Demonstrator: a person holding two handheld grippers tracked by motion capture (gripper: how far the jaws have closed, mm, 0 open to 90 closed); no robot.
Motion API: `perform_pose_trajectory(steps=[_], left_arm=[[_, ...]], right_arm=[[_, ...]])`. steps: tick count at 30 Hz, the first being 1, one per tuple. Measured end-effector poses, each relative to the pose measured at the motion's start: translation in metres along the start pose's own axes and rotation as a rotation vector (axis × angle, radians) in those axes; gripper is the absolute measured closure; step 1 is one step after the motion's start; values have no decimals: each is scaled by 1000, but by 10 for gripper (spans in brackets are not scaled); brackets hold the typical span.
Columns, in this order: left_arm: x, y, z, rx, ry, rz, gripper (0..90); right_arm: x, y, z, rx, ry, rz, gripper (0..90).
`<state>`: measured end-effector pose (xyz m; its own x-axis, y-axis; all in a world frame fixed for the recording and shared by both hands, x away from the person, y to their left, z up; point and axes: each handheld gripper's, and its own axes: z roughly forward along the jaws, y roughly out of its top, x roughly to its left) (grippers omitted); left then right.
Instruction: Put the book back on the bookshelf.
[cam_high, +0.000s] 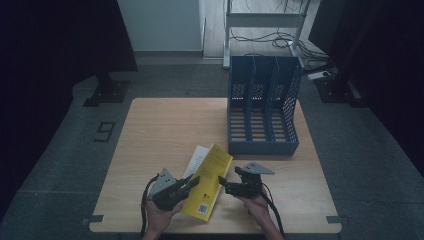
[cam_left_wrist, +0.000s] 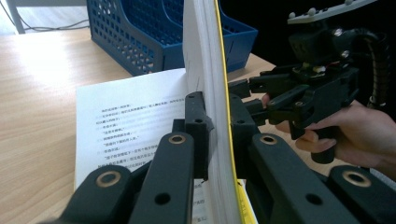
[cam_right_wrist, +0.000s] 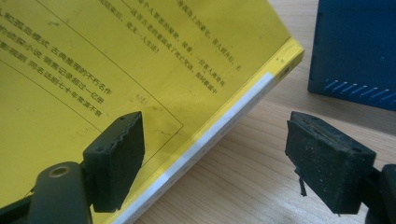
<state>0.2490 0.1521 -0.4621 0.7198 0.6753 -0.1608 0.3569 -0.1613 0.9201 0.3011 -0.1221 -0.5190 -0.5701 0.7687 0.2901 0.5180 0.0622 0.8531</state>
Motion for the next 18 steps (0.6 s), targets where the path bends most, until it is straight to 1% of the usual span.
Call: perform_pose_trajectory(steps=[3, 4, 5, 10, 11, 12, 13, 14, 18], left_arm=[[-1, 1, -2, -11, -12, 0, 829], [-1, 2, -4, -20, -20, -2, 829], [-1, 2, -4, -22, -21, -1, 829], [-2, 4, -6, -28, -22, -3, 829], [-3, 4, -6, -29, -22, -5, 829], [-3, 4, -6, -29, -22, -5, 829], [-3, 4, -6, -29, -22, -5, 829], [-3, 4, -6, -27, -24, -7, 829], [-3, 3, -5, -26, -28, -11, 829]], right_arm=[[1, -1, 2, -7, 27, 4, 186], [1, -2, 2, -20, 51, 15, 186], [1, -2, 3, -26, 60, 21, 185], [3, -2, 3, -46, 78, 14, 176], [3, -2, 4, -48, 88, 17, 173], [3, -2, 6, -53, 111, 32, 169], [3, -2, 6, -53, 111, 32, 169], [5, -3, 8, -54, 132, 39, 159], [9, -5, 12, -50, 147, 28, 132]])
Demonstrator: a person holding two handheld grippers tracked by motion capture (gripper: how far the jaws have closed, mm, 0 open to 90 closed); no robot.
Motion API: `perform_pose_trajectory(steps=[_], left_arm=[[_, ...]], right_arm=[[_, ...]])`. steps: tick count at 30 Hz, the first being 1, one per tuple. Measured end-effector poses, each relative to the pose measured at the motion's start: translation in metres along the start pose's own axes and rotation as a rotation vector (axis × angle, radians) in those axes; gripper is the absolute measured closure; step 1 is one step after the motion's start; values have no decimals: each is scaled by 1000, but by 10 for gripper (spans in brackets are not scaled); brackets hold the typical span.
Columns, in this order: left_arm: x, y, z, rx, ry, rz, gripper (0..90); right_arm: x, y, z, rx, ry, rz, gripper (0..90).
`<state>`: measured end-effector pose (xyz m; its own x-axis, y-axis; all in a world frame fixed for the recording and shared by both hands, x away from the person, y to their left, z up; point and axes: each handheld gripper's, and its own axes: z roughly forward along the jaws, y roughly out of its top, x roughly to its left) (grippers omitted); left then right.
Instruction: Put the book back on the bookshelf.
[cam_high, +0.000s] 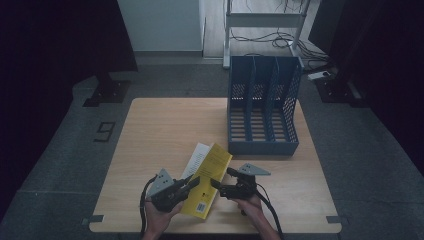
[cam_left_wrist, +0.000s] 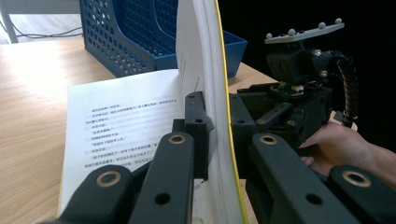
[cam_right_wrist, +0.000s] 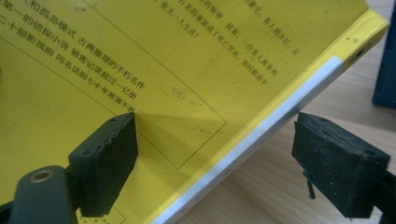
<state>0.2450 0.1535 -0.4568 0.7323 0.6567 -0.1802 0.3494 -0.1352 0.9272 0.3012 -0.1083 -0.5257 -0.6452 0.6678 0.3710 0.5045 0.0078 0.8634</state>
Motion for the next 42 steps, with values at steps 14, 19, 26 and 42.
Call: perform_pose_trajectory(steps=[14, 19, 26, 42], left_arm=[[0, 0, 0, 5, -6, 0, 829], [1, 0, 0, 4, -12, -5, 828], [6, -1, 1, 17, -32, -5, 826], [16, -3, 1, 44, -48, -28, 825]], right_arm=[[-3, -4, 8, 19, 99, 54, 90], [-1, -4, 8, 22, 100, 48, 77], [1, -2, 6, 53, 72, 28, 85], [4, 6, -8, 5, 18, -18, 125]])
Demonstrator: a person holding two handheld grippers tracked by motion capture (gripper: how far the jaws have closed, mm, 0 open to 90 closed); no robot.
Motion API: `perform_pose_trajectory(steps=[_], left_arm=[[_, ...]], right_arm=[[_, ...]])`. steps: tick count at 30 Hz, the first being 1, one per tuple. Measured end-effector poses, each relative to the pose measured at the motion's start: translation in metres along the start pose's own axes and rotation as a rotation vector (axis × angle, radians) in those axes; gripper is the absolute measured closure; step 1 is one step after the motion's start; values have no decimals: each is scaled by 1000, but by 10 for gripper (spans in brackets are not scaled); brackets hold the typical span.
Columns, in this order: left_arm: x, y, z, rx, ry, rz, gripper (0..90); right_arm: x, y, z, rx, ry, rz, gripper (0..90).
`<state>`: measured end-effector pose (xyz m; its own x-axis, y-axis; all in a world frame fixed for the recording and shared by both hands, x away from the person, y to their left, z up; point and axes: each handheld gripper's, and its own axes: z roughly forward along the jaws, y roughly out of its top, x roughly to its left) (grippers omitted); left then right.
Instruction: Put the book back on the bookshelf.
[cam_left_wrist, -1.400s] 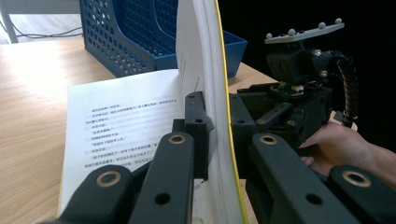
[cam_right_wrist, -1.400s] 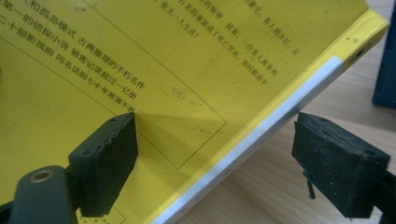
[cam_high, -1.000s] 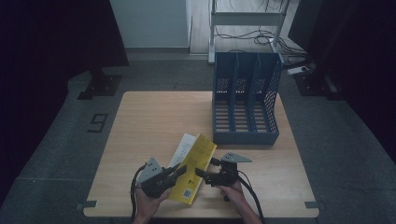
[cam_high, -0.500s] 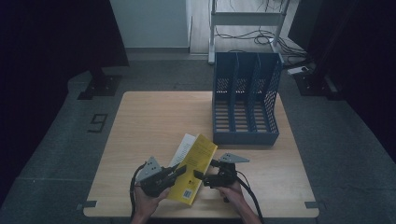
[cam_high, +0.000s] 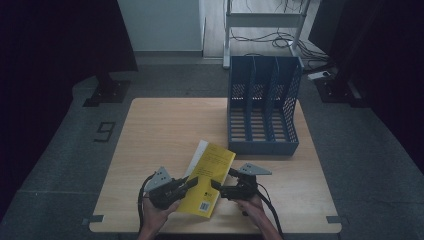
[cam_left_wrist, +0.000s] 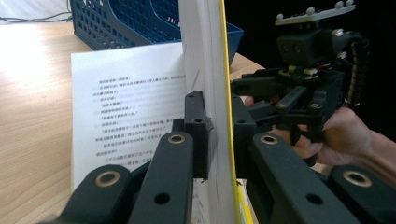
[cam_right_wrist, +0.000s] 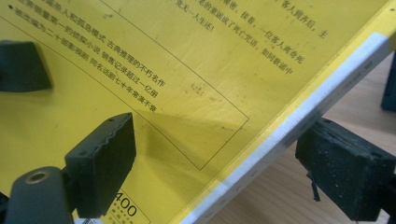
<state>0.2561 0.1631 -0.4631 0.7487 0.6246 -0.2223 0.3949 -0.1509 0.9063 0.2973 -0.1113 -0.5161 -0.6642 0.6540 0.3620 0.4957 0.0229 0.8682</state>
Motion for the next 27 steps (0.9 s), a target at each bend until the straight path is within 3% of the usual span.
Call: perform_pose_trajectory(steps=[8, 27], left_arm=[[8, -3, 1, 9, 3, -28, 825], [16, -7, 3, 23, 9, -51, 826]], right_arm=[[5, 3, -5, -5, -37, -54, 146], [7, 6, -11, -35, -41, -60, 213]])
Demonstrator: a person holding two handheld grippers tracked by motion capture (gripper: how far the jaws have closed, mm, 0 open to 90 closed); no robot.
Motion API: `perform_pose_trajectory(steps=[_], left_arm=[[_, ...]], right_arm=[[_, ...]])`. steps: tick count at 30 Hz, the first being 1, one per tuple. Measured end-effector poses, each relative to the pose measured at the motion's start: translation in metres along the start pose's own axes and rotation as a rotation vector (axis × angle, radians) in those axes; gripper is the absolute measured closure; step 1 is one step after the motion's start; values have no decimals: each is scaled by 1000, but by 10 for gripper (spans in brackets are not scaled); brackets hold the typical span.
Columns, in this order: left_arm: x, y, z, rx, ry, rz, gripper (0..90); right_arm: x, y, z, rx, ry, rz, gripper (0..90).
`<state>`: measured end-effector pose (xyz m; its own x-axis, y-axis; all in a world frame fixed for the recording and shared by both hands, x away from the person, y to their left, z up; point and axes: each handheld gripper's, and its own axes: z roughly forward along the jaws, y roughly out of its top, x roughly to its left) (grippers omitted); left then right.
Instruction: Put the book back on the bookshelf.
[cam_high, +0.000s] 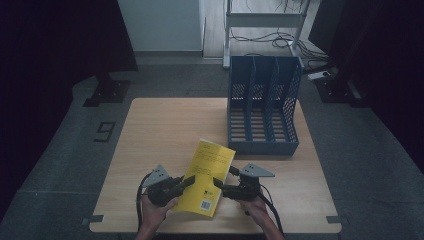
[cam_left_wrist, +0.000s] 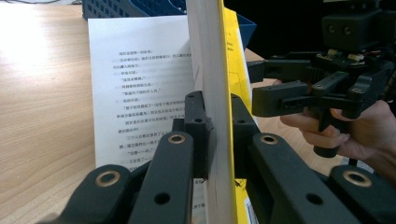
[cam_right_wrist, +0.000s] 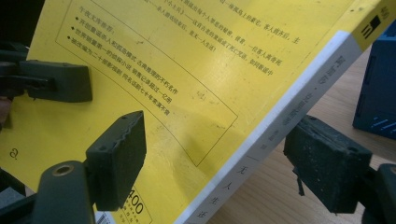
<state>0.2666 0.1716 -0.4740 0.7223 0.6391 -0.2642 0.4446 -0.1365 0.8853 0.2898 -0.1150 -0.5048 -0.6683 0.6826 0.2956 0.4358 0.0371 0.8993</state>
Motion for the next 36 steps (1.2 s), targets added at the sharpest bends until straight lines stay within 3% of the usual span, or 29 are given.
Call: perform_pose_trajectory(steps=[4, 8, 14, 17, 22, 31, 36], left_arm=[[1, -1, 1, 4, -7, -5, 827], [1, -1, 1, 4, -7, -3, 826], [1, -1, 2, 10, -8, 0, 825], [3, -2, 3, 15, -7, -3, 824], [4, -3, 3, 18, -8, -13, 823], [4, -3, 4, 16, -8, -13, 824], [6, -3, 3, 12, -10, -19, 811]], right_arm=[[-2, 1, -2, -10, 39, 34, 253], [0, 1, -3, -14, 39, 26, 271], [4, 1, -3, -20, -9, -21, 354], [9, 0, -4, -29, -41, -86, 408], [16, 1, -5, -29, -65, -146, 460], [16, 3, -7, -31, -61, -168, 480], [20, 5, -11, -66, -74, -186, 562]])
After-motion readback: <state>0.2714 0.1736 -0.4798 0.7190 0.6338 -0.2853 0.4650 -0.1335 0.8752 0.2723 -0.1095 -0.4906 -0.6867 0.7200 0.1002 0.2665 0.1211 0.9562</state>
